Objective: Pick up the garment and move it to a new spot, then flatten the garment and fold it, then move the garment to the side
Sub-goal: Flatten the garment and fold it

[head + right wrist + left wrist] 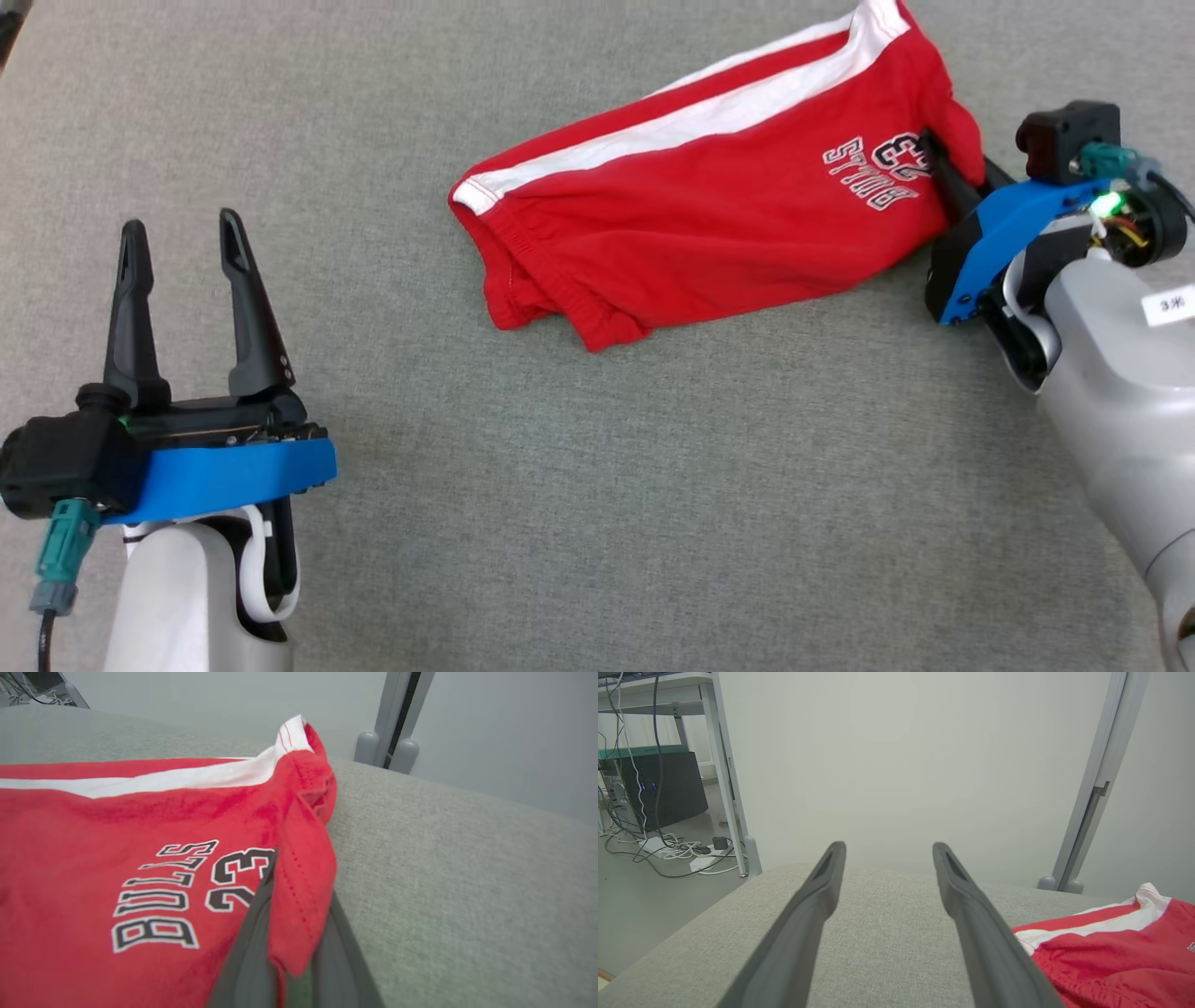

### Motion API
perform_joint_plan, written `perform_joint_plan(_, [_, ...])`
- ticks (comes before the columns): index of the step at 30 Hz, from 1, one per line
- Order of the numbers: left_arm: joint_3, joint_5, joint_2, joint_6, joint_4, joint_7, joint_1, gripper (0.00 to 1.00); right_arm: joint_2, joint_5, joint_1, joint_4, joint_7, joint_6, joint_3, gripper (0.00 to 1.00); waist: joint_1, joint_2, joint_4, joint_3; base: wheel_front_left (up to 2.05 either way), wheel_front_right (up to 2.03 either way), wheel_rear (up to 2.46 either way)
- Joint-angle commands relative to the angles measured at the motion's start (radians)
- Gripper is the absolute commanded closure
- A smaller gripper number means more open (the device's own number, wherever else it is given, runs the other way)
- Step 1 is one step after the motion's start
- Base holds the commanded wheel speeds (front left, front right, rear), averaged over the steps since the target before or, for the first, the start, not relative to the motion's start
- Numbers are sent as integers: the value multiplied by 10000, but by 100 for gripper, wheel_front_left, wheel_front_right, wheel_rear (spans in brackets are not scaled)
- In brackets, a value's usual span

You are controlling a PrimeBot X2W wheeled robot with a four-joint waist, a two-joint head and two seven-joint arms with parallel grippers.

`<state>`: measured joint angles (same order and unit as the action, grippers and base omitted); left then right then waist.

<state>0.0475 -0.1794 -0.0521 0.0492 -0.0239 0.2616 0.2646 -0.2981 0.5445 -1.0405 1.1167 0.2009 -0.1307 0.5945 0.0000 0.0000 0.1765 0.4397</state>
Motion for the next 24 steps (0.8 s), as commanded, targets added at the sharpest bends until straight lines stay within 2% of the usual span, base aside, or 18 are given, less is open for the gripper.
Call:
perform_joint_plan(1, [-7, 54, 20, -13, -31, 45, -114, 0, -21, 137, 233, -53, 106, -3, -15, 100, 0, 0, -139, -159, 0, 0, 0])
perform_joint_plan(12, [171, 436, 17, 242, -436, 45, -722, 0, -341, 1205, 2235, -1389, 643, -3, -491, 100, 0, 0, -1079, -1213, 0, 0, 0])
perform_joint_plan(18, [193, 500, 16, 303, -481, 44, -1032, 0, -574, 1238, 3778, -2448, 647, -3, -1709, 100, 0, 0, -1432, -1650, 0, 0, 0])
perform_joint_plan(24, [37, 483, 18, 315, -419, 44, -1237, 0, -706, 941, 5033, -2833, 648, -3, -2913, 100, 0, 0, -1474, -1895, 0, 0, 0])
